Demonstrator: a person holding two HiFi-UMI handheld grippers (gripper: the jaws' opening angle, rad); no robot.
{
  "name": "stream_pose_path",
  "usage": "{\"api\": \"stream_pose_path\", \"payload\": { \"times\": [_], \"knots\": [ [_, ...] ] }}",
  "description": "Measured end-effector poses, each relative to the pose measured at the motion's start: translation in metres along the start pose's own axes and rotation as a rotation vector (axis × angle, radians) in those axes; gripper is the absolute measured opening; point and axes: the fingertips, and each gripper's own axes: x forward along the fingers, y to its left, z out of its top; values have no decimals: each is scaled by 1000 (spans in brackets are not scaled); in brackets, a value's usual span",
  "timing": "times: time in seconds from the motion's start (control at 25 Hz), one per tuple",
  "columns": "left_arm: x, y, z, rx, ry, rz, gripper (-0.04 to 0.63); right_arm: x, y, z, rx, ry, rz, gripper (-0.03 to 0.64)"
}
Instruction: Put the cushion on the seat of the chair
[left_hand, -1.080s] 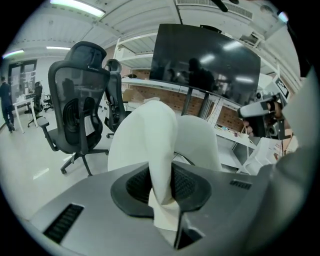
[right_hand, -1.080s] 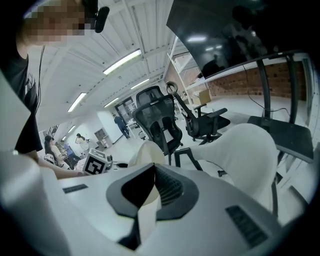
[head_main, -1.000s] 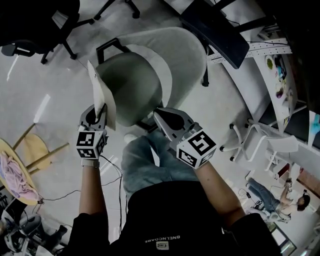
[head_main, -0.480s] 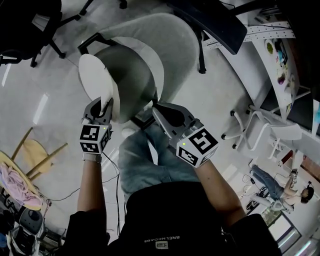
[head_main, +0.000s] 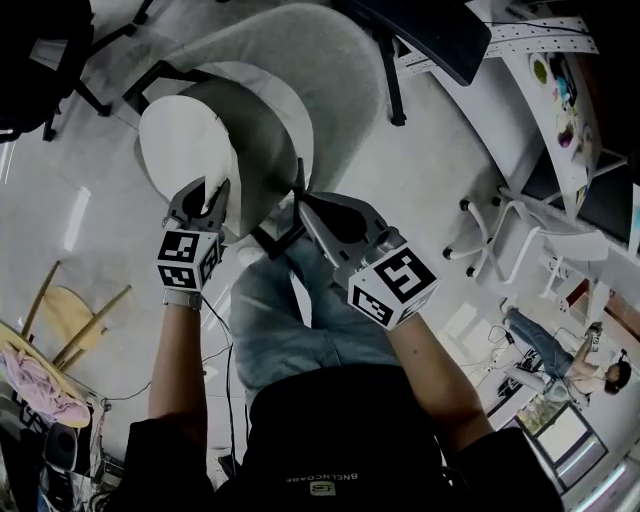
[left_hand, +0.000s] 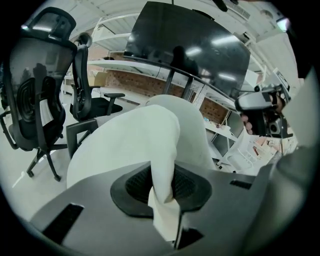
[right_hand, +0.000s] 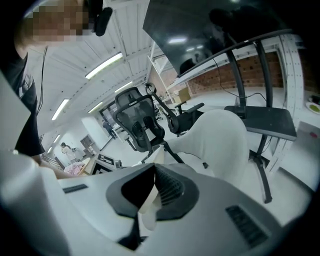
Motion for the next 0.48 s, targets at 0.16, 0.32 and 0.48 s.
{"api": "stream_pose_path", "payload": {
  "times": [0.16,0.32,0.48],
  "knots": [
    [24,-4,-5,0,15,-32,78,-1,-13,-4,14,4,-19,9],
    [46,-7,-14,-5,45,-61,80,0,-25,-10,32,12,-35,9],
    [65,-10,-24,-1,74,-78,80,2,-33,-18,45,22,-44,9]
  ]
}}
